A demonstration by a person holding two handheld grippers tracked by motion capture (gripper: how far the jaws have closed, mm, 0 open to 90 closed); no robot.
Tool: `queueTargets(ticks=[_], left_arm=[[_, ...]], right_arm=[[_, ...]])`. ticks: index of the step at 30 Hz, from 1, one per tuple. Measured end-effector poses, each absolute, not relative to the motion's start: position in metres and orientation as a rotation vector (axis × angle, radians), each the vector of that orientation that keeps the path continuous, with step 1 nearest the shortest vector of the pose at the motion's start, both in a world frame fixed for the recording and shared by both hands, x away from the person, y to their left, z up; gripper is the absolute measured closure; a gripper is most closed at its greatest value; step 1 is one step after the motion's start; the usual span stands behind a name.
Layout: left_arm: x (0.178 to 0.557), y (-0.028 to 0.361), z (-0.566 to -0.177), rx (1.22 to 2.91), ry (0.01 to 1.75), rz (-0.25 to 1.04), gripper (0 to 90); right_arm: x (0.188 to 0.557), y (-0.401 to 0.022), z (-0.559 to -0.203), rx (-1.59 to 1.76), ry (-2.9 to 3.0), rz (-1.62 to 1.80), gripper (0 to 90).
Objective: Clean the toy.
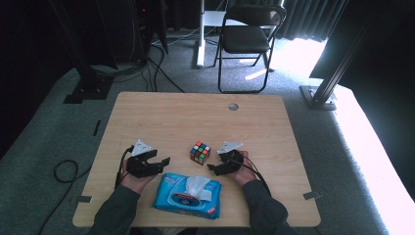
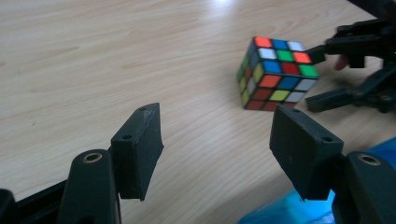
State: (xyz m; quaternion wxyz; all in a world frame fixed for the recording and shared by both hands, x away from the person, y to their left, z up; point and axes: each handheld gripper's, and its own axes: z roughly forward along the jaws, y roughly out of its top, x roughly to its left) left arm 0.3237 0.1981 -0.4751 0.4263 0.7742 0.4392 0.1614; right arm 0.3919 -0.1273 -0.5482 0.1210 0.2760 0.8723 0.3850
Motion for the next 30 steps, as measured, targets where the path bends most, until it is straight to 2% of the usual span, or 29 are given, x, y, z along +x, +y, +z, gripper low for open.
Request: queueTargets(ticks=[19,30], left_arm=[[0.299,0.166,-0.449,1.989,0.891,0.387,35.3],[0.295,0.148,-0.459,2.046,0.801,0.302,39.3]], right_arm=[[0.392,-0.127,-0.548,0.806,2.546,1.123,25.0],[0.392,-0.127,-0.548,0.807,2.546,1.123,25.0]])
